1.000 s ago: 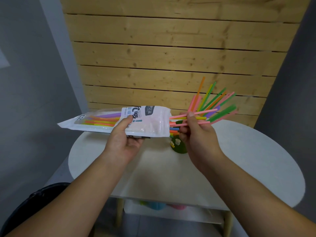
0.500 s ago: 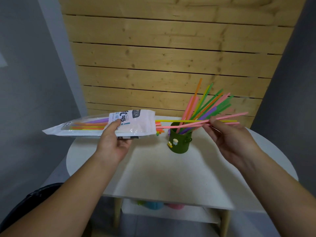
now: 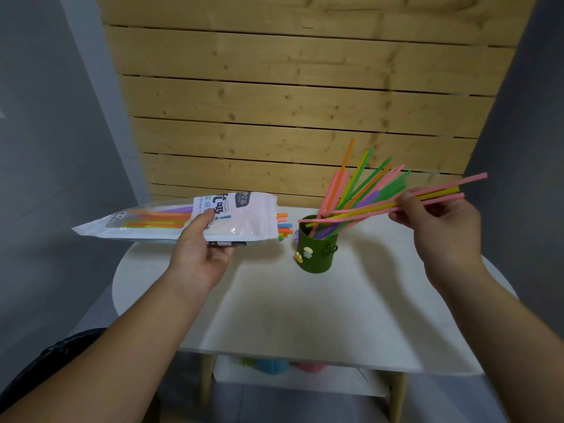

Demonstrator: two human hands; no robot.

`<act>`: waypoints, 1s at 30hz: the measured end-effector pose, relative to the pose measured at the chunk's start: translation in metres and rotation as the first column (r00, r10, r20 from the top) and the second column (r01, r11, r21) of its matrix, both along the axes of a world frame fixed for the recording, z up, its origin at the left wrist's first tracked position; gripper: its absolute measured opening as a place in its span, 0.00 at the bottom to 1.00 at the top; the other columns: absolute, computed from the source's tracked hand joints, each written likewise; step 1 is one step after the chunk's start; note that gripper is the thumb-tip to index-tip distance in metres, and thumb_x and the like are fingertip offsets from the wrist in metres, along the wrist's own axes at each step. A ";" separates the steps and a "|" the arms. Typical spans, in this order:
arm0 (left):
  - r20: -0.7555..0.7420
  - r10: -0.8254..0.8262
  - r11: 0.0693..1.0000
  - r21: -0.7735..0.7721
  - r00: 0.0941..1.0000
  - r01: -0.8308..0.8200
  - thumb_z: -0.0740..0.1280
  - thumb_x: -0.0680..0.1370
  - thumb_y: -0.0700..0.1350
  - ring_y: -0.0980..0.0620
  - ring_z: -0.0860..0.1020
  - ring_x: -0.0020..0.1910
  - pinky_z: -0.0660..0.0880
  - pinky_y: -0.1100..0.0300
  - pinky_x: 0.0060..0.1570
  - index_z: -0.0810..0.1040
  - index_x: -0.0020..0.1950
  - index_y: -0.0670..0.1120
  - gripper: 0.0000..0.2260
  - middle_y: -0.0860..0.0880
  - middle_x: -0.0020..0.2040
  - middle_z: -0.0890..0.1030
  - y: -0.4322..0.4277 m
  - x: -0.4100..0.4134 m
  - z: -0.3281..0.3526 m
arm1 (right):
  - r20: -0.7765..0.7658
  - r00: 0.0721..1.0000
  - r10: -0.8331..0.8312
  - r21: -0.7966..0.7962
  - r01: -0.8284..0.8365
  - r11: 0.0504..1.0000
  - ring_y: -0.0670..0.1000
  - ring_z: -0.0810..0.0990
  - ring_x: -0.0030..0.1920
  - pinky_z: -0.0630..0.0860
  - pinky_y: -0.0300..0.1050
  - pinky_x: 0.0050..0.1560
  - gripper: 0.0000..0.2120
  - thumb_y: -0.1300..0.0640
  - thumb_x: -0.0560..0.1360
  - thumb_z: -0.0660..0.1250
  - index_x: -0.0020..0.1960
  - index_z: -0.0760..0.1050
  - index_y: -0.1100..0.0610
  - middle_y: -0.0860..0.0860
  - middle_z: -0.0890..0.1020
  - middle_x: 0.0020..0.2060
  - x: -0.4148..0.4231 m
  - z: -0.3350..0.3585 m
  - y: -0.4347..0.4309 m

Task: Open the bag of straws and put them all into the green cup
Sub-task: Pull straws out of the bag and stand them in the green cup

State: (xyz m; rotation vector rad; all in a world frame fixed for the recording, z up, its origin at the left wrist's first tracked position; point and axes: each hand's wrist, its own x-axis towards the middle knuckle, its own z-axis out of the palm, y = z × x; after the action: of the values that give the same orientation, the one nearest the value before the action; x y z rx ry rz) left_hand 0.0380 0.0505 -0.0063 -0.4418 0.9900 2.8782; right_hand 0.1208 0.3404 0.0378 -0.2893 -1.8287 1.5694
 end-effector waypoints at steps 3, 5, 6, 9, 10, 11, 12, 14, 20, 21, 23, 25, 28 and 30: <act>-0.006 -0.001 1.000 0.001 1.000 0.001 0.69 0.79 0.38 0.47 0.86 0.52 0.84 0.47 0.46 0.79 0.60 0.45 0.10 0.45 0.56 0.86 -0.001 0.001 0.001 | -0.006 1.000 -0.016 0.082 0.016 0.996 0.51 0.87 0.41 0.83 0.51 0.50 0.08 0.59 0.78 0.68 0.42 0.81 0.50 0.53 0.86 0.39 -0.001 0.007 -0.001; -0.009 0.000 1.000 -0.003 1.000 0.000 0.69 0.79 0.38 0.47 0.87 0.49 0.84 0.48 0.43 0.79 0.61 0.45 0.11 0.45 0.55 0.86 -0.002 0.001 0.000 | 0.004 1.000 -0.026 0.113 0.025 0.993 0.49 0.87 0.40 0.83 0.49 0.49 0.08 0.59 0.78 0.68 0.42 0.80 0.49 0.51 0.85 0.39 -0.002 0.009 -0.003; -0.010 0.000 1.000 -0.005 1.000 0.000 0.69 0.79 0.38 0.47 0.87 0.46 0.84 0.49 0.41 0.79 0.61 0.45 0.11 0.45 0.54 0.87 -0.002 0.001 0.000 | 0.020 0.999 -0.030 0.130 0.027 0.991 0.48 0.86 0.40 0.83 0.47 0.48 0.08 0.58 0.78 0.68 0.42 0.80 0.49 0.49 0.85 0.39 -0.002 0.009 -0.005; -0.012 -0.004 1.000 -0.011 1.000 0.004 0.69 0.79 0.38 0.47 0.87 0.45 0.84 0.49 0.39 0.79 0.60 0.45 0.10 0.45 0.52 0.87 -0.002 0.002 0.000 | 0.083 0.997 -0.009 0.191 -0.007 0.982 0.43 0.85 0.37 0.83 0.43 0.44 0.03 0.57 0.78 0.68 0.47 0.80 0.53 0.47 0.85 0.39 -0.003 0.004 -0.014; -0.014 -0.006 1.000 -0.013 1.000 0.006 0.68 0.79 0.38 0.47 0.87 0.46 0.84 0.49 0.40 0.79 0.59 0.45 0.10 0.45 0.52 0.87 -0.002 0.002 0.000 | 0.104 0.995 0.005 0.202 -0.026 0.979 0.43 0.85 0.37 0.83 0.43 0.44 0.03 0.57 0.78 0.68 0.47 0.80 0.53 0.46 0.85 0.39 -0.005 0.002 -0.017; -0.017 -0.010 1.000 -0.015 1.000 0.010 0.69 0.79 0.38 0.47 0.87 0.46 0.84 0.48 0.41 0.79 0.59 0.46 0.10 0.45 0.53 0.87 -0.001 0.002 -0.001 | 0.122 0.992 0.019 0.215 -0.045 0.976 0.44 0.85 0.37 0.83 0.45 0.44 0.02 0.57 0.78 0.69 0.47 0.80 0.52 0.46 0.85 0.39 -0.007 0.000 -0.019; -0.019 -0.014 1.000 -0.020 1.000 0.014 0.69 0.79 0.38 0.47 0.87 0.46 0.84 0.48 0.42 0.79 0.59 0.46 0.10 0.45 0.52 0.87 0.000 0.002 -0.001 | 0.140 0.990 0.031 0.227 -0.062 0.972 0.46 0.85 0.38 0.84 0.48 0.45 0.02 0.56 0.77 0.69 0.46 0.80 0.51 0.46 0.85 0.39 -0.009 -0.003 -0.022; -0.019 -0.024 0.999 -0.030 1.000 0.023 0.69 0.79 0.38 0.47 0.87 0.44 0.84 0.49 0.38 0.80 0.58 0.45 0.08 0.45 0.49 0.87 0.002 0.003 -0.002 | 0.162 0.986 0.035 0.250 -0.076 0.965 0.52 0.84 0.41 0.83 0.55 0.47 0.03 0.55 0.76 0.70 0.44 0.80 0.49 0.48 0.85 0.39 -0.017 -0.008 -0.028; -0.005 -0.035 0.999 -0.037 0.999 0.034 0.70 0.78 0.38 0.47 0.87 0.44 0.84 0.48 0.43 0.80 0.56 0.45 0.07 0.45 0.52 0.87 0.003 0.006 -0.001 | 0.230 0.972 0.044 0.128 -0.075 0.989 0.53 0.84 0.36 0.83 0.58 0.46 0.04 0.57 0.76 0.70 0.44 0.81 0.57 0.54 0.84 0.36 -0.044 -0.021 -0.038; -0.001 -0.032 0.999 -0.036 0.999 0.032 0.70 0.78 0.38 0.47 0.87 0.46 0.84 0.48 0.46 0.80 0.55 0.45 0.07 0.44 0.52 0.87 0.003 0.006 -0.001 | 0.234 0.971 0.056 0.103 -0.082 0.991 0.53 0.84 0.36 0.84 0.57 0.47 0.04 0.57 0.76 0.70 0.43 0.81 0.55 0.54 0.84 0.36 -0.046 -0.024 -0.039; 0.005 -0.026 0.999 -0.030 1.000 0.027 0.70 0.78 0.38 0.47 0.86 0.49 0.83 0.47 0.50 0.80 0.54 0.45 0.06 0.44 0.52 0.87 0.003 0.008 0.000 | 0.243 0.966 0.083 0.047 -0.097 0.994 0.54 0.84 0.37 0.84 0.54 0.48 0.05 0.58 0.76 0.70 0.42 0.80 0.55 0.55 0.84 0.36 -0.048 -0.029 -0.039; 0.009 -0.024 0.999 -0.032 1.000 0.024 0.70 0.78 0.38 0.47 0.86 0.50 0.83 0.47 0.51 0.80 0.54 0.45 0.06 0.44 0.52 0.87 0.002 0.009 0.001 | 0.244 0.963 0.114 -0.031 -0.110 0.993 0.54 0.83 0.38 0.84 0.52 0.47 0.04 0.58 0.76 0.72 0.45 0.80 0.58 0.54 0.83 0.35 -0.047 -0.031 -0.037; 0.006 -0.028 0.999 -0.040 1.000 0.028 0.70 0.78 0.38 0.47 0.86 0.49 0.83 0.48 0.49 0.80 0.54 0.45 0.06 0.44 0.51 0.87 0.002 0.010 0.002 | 0.275 0.954 0.116 -0.119 -0.086 0.989 0.54 0.82 0.39 0.83 0.51 0.44 0.16 0.55 0.73 0.75 0.54 0.75 0.62 0.53 0.80 0.38 -0.042 -0.029 -0.037; 0.002 -0.028 0.999 -0.039 1.000 0.028 0.70 0.78 0.38 0.47 0.86 0.48 0.84 0.48 0.47 0.80 0.54 0.45 0.06 0.44 0.51 0.87 0.003 0.010 0.003 | 0.376 0.922 0.093 -0.118 -0.051 0.992 0.54 0.82 0.38 0.83 0.51 0.41 0.20 0.52 0.72 0.76 0.54 0.71 0.61 0.54 0.78 0.41 -0.034 -0.026 -0.040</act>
State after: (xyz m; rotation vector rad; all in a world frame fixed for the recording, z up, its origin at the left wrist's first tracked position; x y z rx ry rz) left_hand 0.0481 0.0532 -0.0030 -0.4285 1.0454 2.8379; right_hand 0.0869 0.3006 0.0119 -0.6210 -2.0685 1.7592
